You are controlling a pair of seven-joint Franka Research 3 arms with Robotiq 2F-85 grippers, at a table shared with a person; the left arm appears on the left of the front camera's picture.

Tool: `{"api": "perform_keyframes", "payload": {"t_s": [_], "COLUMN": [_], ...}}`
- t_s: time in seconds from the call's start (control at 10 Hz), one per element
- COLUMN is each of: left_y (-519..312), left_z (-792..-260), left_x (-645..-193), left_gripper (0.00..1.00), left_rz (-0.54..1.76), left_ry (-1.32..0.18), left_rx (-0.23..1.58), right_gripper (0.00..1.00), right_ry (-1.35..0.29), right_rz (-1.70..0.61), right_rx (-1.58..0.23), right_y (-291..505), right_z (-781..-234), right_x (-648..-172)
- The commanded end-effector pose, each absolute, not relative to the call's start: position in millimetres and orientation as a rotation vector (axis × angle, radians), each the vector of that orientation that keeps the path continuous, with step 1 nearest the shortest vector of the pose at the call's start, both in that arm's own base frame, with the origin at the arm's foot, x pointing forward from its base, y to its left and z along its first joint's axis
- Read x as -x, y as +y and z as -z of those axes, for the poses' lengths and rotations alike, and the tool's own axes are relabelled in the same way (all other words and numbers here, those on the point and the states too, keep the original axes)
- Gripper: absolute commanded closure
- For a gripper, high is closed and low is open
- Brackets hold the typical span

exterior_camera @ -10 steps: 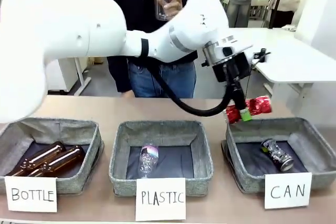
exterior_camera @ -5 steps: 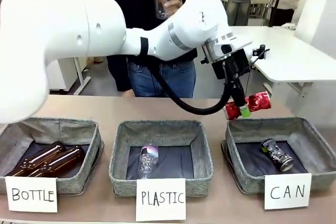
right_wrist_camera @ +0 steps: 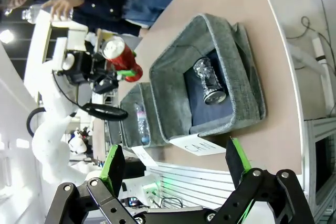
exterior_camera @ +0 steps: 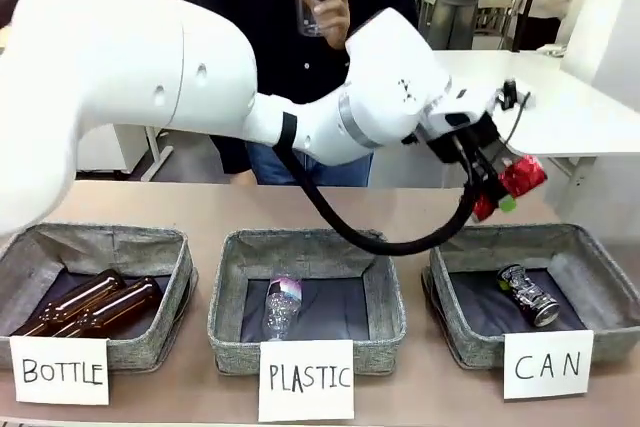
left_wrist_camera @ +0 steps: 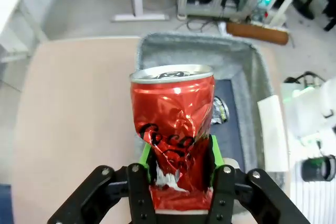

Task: Sort the can waste into the basket.
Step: Pick up the can waste from the table and place it in the right Fabric basket.

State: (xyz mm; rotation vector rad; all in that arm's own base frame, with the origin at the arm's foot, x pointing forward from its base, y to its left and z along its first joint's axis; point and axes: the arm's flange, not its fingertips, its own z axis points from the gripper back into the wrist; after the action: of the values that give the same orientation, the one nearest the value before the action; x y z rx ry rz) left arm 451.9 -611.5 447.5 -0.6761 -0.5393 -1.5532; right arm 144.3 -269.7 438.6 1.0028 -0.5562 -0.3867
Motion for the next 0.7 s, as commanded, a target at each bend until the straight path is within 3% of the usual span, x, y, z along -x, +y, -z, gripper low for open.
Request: {"api": "perform_keyframes", "payload": {"t_s": [0.0, 0.4, 0.5, 0.6], "left_y": [-590, -603, -603, -604], "left_z": [-445, -437, -435, -436], "left_x": [-434, -420, -420, -419], "left_gripper": [0.56, 0.56, 0.00, 0.00], "left_rz": [1.585, 1.655, 1.669, 1.676], "left_ry": [-0.440, -0.432, -0.425, -0.434], "left_rx": [0.734, 0.712, 0.716, 0.710], "right_gripper": [0.00, 0.00, 0.00, 0.00], "right_ry": [-0.548, -0.548, -0.548, -0.548], "right_rz": [0.382, 0.382, 0.382, 0.382], "right_rx": [-0.998, -0.998, -0.998, -0.998], "right_y": [-268, -268, -268, -268], "right_z": [-440, -440, -440, -440], "right_x": [-139, -139, -139, -139]}}
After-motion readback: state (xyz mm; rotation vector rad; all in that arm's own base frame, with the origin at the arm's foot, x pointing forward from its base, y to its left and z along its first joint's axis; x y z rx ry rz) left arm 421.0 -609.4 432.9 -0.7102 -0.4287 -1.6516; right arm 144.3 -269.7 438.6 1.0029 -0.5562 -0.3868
